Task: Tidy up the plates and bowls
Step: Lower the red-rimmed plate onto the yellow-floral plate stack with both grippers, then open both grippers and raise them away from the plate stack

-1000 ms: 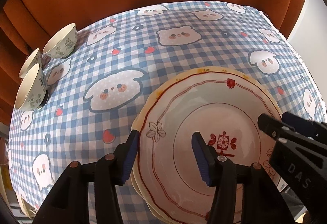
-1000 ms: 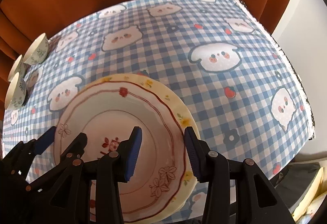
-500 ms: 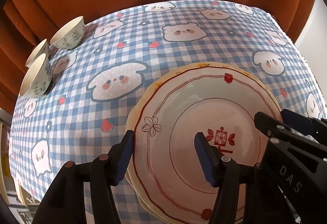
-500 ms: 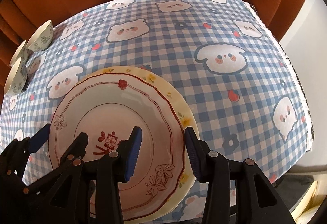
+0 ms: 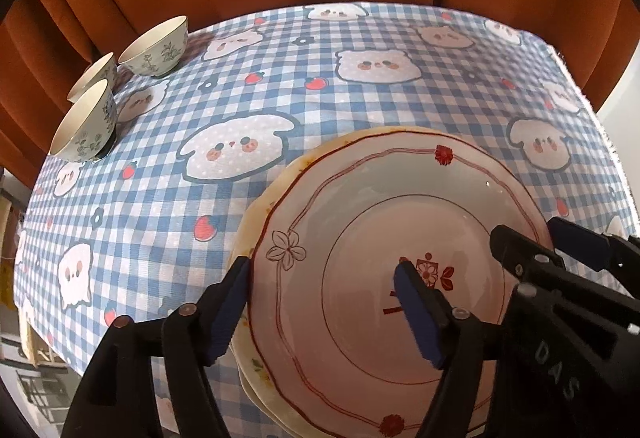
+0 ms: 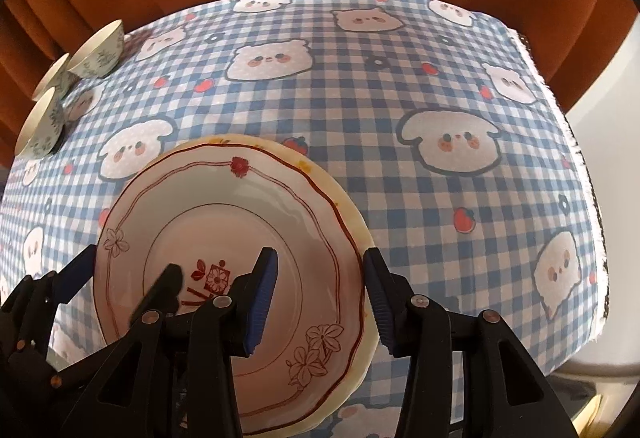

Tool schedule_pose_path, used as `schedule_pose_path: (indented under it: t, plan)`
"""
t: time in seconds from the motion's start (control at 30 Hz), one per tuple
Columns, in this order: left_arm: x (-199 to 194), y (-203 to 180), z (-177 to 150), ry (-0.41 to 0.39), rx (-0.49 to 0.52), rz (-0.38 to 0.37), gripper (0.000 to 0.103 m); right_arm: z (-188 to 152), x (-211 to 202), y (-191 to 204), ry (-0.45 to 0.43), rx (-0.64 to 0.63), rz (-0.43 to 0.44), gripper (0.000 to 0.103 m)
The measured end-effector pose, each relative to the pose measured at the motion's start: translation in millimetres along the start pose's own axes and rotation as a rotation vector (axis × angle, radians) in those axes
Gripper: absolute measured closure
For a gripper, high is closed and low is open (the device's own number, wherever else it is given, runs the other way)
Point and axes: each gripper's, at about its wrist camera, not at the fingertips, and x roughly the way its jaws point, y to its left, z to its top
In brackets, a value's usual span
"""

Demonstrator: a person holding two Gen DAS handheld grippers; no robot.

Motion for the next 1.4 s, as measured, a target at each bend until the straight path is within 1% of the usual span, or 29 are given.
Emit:
schedule_pose_path:
  t: [0.07, 0.1, 0.27, 0.4, 0.5, 0.63, 0.83, 1.0, 1.23, 1.4]
  plan:
    - [0, 0, 0, 0.014, -0.013, -0.001, 0.024, 0, 0, 0, 0.002, -0.011, 0.027, 0.05]
    - [1, 0, 0, 0.017, -0.017, 0.001, 0.023, 0, 0, -1, 0.009, -0.014, 0.039, 0.049]
    - [-3, 7, -2, 0.037, -0.06, -0.015, 0.02, 1, -5, 0, 0.002, -0.043, 0.043, 0.044]
    - [-12, 18, -2, 0.022, -0.083, -0.015, 0.018, 4, -13, 5, -0.01, -0.056, 0.046, 0.041]
    - [-15, 31, -2, 0.015, -0.099, -0.032, 0.018, 5, -19, 13, -0.027, -0.065, 0.045, 0.038]
    - [-19, 50, 0, 0.001, -0.085, -0.055, 0.018, 8, -24, 30, -0.041, -0.077, 0.04, 0.037]
    - [-24, 94, 7, -0.026, -0.032, -0.086, 0.018, 11, -32, 69, -0.065, -0.031, 0.028, 0.037]
    - [-30, 136, 12, -0.045, 0.003, -0.108, 0.018, 17, -43, 118, -0.088, -0.019, 0.0, 0.036]
    - [-30, 197, 18, -0.071, 0.007, -0.115, 0.018, 25, -52, 182, -0.118, -0.006, -0.011, 0.033]
    - [-25, 236, 23, -0.083, 0.014, -0.118, 0.018, 31, -50, 222, -0.132, 0.001, -0.011, 0.032]
